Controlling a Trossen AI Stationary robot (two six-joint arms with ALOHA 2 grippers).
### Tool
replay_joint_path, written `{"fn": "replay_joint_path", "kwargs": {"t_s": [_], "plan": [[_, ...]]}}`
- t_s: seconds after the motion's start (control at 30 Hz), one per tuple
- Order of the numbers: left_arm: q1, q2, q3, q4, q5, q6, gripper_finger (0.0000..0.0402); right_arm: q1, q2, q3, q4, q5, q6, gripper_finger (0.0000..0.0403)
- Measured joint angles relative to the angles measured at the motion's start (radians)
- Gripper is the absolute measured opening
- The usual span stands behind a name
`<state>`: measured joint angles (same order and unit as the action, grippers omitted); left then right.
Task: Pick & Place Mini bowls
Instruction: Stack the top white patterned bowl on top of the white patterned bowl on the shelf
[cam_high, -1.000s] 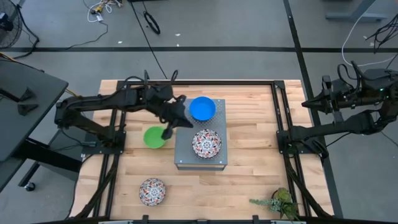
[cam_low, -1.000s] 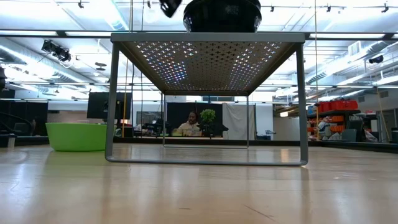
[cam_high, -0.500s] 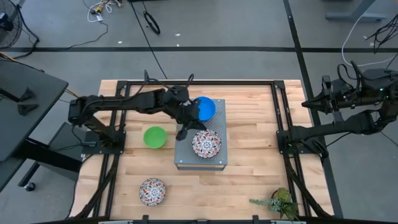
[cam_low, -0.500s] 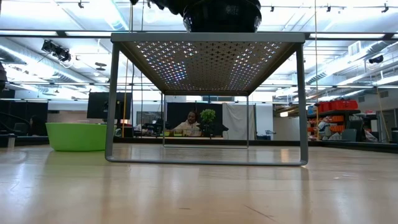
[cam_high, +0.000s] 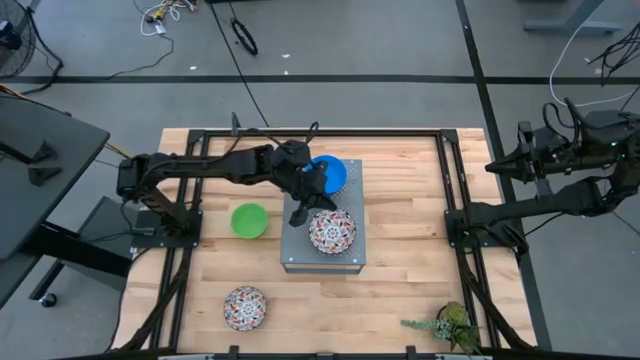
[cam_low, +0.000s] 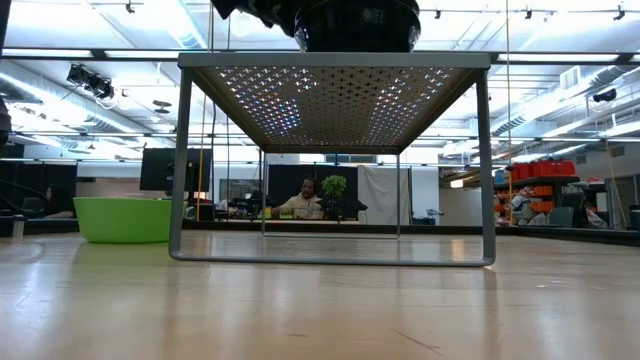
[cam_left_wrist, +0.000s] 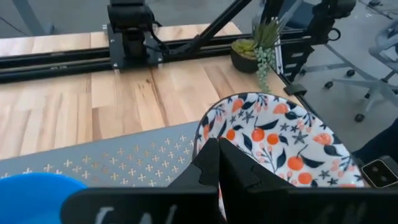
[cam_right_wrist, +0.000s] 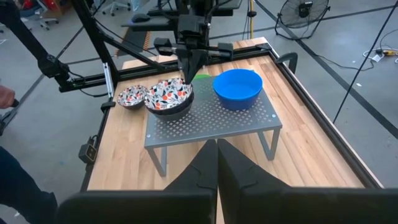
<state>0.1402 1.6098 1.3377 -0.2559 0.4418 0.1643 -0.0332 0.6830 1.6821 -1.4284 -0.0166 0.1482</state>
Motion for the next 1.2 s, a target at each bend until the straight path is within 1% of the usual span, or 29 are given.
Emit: {"fn": "replay_joint_path", "kwargs": {"t_s": [1.2], "plan": [[0.004, 0.009, 0.000, -0.058, -0.020, 0.004, 0.0000, 0.000, 0.000, 0.000, 0.000, 0.000, 0.000, 0.0003]]}}
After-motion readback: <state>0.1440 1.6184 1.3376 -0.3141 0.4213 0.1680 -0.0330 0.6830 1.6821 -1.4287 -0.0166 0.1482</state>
